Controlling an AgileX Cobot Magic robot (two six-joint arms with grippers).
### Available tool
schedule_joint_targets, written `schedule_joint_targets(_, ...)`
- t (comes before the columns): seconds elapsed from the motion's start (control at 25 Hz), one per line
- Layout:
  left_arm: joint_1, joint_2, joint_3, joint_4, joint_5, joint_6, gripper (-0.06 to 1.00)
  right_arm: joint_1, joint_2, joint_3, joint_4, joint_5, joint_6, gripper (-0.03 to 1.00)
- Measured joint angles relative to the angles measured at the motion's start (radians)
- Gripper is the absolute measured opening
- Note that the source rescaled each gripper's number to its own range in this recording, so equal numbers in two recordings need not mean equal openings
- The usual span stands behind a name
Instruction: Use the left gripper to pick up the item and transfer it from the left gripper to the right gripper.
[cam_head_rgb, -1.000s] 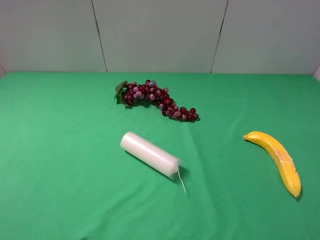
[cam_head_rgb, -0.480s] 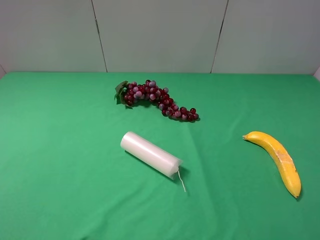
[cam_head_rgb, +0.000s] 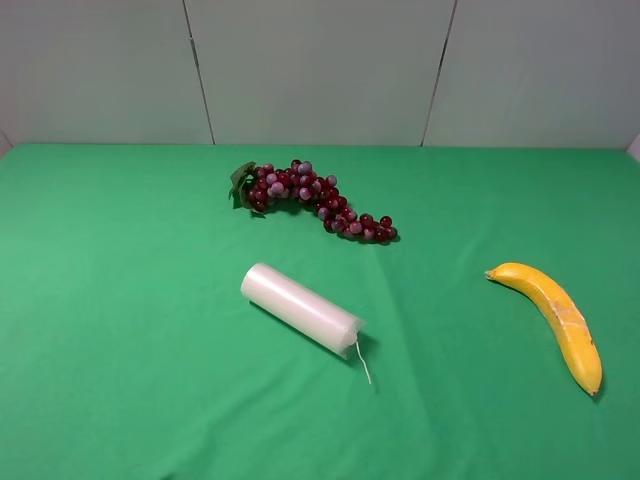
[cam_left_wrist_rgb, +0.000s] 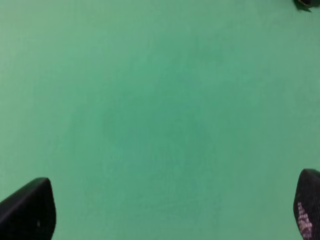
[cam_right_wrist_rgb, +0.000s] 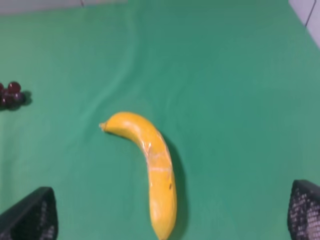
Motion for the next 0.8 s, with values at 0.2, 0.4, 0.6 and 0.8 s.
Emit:
schedule_joint_targets(0.2,0.0,0.0,0.0,0.0,0.0,0.0,0.92,0.032,0.0,0.021,-0.006,-0.046,0.001,1.0)
schedule_joint_targets(0.4,0.0,0.0,0.0,0.0,0.0,0.0,0.92,0.085,0.0,0.033,-0.006,-0.068,0.003,1.0)
schedule_joint_targets(0.6,0.0,0.0,0.0,0.0,0.0,0.0,0.92,0.085,0.0,0.033,-0.006,-0.079,0.005,1.0)
schedule_joint_targets(0.8,0.0,0.0,0.0,0.0,0.0,0.0,0.92,0.085,0.0,0.033,-0.006,-0.079,0.005,1.0)
